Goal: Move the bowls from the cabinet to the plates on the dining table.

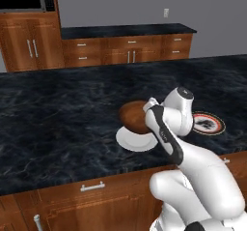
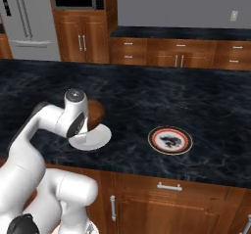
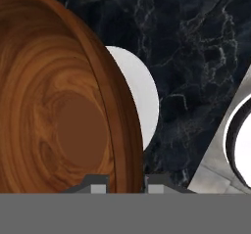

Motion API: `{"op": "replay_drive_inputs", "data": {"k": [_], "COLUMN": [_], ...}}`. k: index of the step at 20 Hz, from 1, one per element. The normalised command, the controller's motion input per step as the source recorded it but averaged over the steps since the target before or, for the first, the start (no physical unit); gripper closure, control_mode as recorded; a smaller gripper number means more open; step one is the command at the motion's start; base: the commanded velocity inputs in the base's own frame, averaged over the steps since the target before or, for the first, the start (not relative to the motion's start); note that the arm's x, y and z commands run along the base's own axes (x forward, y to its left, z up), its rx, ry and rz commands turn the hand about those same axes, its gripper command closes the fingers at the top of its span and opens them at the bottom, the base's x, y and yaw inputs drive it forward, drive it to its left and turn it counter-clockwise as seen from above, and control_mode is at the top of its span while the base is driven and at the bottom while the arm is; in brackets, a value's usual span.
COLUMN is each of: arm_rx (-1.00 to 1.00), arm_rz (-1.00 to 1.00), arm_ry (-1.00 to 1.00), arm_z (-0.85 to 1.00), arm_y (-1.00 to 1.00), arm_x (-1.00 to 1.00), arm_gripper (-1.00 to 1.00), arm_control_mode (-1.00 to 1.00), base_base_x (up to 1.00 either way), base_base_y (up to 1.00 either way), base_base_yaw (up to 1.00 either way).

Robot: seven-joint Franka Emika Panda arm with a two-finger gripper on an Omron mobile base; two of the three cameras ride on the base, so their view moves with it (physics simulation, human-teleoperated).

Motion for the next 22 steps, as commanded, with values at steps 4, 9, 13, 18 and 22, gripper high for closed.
{"op": "replay_drive_inputs", "data": {"k": [4, 9, 13, 18, 22], "arm_rx": [0.06, 0.0, -0.01, -0.05, -0.06], "arm_rz": [0.0, 0.0, 0.0, 0.0, 0.0], "arm_ry": [0.06, 0.05, 0.03, 0.03, 0.01], "arm_z": [-0.37, -0.19, -0.18, -0.12, -0.09], "arm_y": [0.21, 0.14, 0.09, 0.0, 0.0], "arm_x": [0.32, 0.22, 0.23, 0.09, 0.08], "arm_gripper": [1.0, 1.0, 1.0, 1.0, 1.0], "arm_control_mode": [-1.0, -1.0, -1.0, -1.0, -1.0], "base_base_x": [0.0, 0.0, 0.0, 0.0, 0.0], "base_base_y": [0.0, 0.0, 0.0, 0.0, 0.0], "base_base_yaw": [0.0, 0.0, 0.0, 0.0, 0.0]}}
